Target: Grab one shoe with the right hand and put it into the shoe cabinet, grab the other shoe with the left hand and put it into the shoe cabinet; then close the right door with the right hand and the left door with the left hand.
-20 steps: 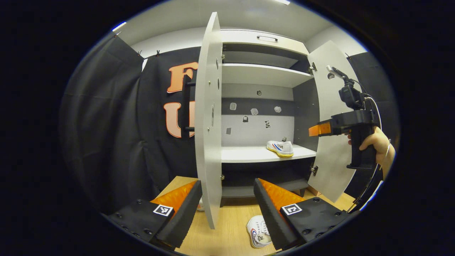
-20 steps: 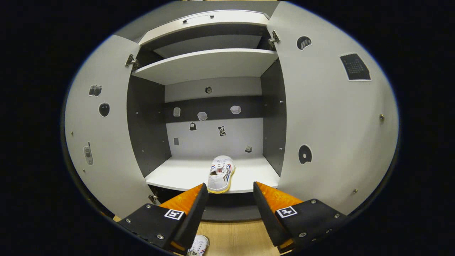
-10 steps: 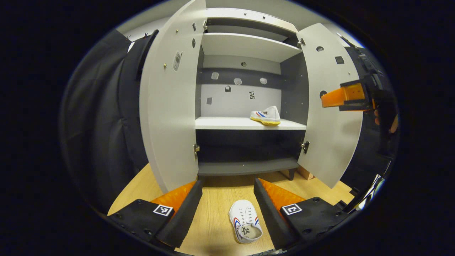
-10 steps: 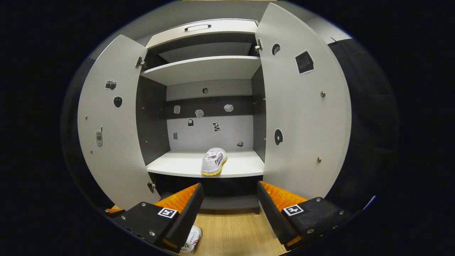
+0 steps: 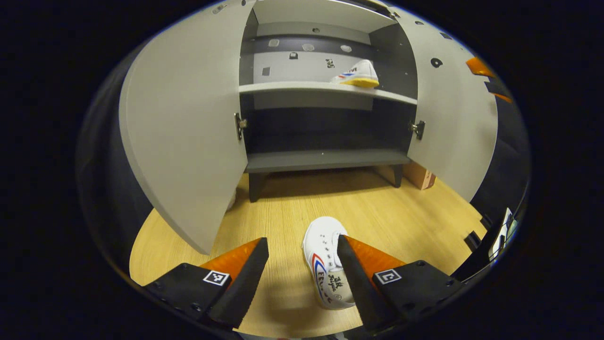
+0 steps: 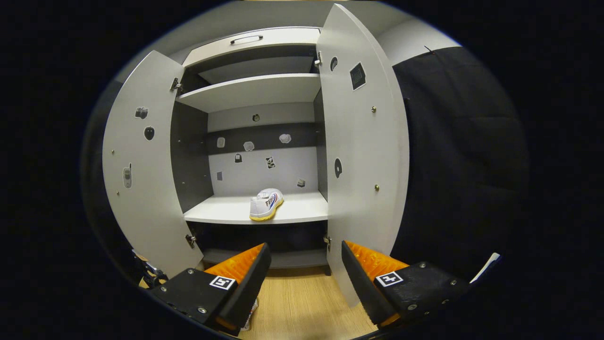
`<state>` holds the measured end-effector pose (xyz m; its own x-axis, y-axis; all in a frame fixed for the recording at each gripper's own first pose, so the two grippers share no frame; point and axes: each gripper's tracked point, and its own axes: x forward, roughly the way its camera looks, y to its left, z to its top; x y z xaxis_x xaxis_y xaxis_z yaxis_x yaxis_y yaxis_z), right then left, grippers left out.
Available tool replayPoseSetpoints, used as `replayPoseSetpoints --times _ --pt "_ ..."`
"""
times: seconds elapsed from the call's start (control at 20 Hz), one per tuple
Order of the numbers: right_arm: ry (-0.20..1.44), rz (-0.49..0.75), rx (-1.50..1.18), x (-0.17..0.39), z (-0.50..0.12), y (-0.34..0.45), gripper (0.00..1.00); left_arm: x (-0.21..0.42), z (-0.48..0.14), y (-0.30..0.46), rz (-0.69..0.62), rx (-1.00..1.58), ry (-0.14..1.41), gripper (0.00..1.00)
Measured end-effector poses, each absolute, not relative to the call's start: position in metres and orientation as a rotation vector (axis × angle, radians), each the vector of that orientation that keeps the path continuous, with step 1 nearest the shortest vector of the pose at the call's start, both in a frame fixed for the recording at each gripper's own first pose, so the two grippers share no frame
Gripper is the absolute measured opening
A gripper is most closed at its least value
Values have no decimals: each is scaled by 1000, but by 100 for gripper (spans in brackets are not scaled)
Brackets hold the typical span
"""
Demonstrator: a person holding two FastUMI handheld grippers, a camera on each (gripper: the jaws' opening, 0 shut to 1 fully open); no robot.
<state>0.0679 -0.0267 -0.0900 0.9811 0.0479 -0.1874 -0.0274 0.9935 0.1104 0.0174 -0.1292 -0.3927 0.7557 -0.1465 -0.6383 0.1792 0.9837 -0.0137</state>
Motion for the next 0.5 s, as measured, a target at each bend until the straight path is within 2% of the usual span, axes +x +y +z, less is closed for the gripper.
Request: replayPoseSetpoints --times 0.5 --pt "252 22 100 62 -116 -36 93 10 -478 -138 -199 30 908 97"
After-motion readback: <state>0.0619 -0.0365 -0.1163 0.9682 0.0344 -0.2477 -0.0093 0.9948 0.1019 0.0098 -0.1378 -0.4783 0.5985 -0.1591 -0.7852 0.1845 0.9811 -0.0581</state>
